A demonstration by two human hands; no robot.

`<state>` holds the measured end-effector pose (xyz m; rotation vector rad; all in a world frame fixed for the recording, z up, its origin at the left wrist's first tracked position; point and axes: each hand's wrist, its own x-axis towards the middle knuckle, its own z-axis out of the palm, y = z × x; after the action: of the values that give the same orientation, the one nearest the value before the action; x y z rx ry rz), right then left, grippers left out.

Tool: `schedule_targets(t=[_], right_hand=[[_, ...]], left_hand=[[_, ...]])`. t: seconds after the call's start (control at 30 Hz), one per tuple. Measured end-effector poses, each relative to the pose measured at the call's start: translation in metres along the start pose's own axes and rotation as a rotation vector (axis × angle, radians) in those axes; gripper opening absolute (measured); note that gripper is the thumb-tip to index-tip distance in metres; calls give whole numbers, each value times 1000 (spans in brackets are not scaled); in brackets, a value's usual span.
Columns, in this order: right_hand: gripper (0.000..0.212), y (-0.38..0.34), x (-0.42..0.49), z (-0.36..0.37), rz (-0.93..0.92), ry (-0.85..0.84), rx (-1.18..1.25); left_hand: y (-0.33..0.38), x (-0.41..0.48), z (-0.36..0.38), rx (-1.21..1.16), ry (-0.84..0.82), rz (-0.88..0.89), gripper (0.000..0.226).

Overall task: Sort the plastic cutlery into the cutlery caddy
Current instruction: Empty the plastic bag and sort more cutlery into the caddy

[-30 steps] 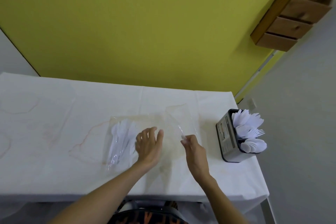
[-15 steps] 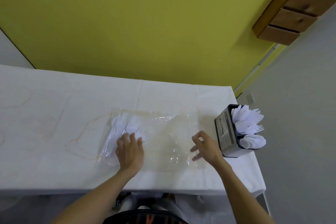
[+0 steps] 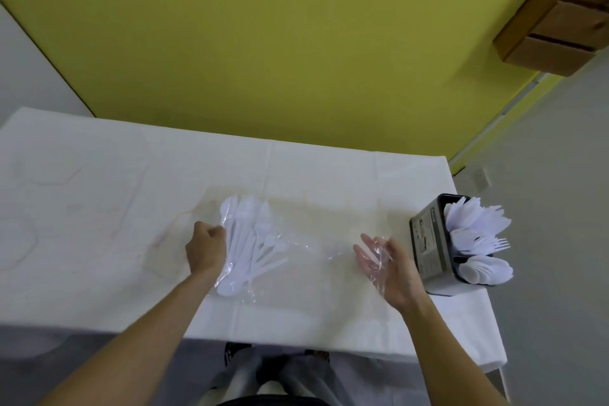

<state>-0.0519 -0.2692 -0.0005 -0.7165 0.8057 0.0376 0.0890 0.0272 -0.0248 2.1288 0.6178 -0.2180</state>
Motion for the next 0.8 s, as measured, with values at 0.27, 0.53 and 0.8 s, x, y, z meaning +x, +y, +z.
schedule_targets(t=[0.27, 0.53, 0.8], right_hand=[[34, 0, 12, -11, 199, -30, 45], [27, 2, 28, -20, 221, 83, -84], [32, 3, 41, -10, 124, 153, -462]], left_hand=[[39, -28, -26, -189, 108, 142, 16], [67, -33, -40, -286, -23, 179, 14], [82, -52, -30, -244, 207, 337, 19]])
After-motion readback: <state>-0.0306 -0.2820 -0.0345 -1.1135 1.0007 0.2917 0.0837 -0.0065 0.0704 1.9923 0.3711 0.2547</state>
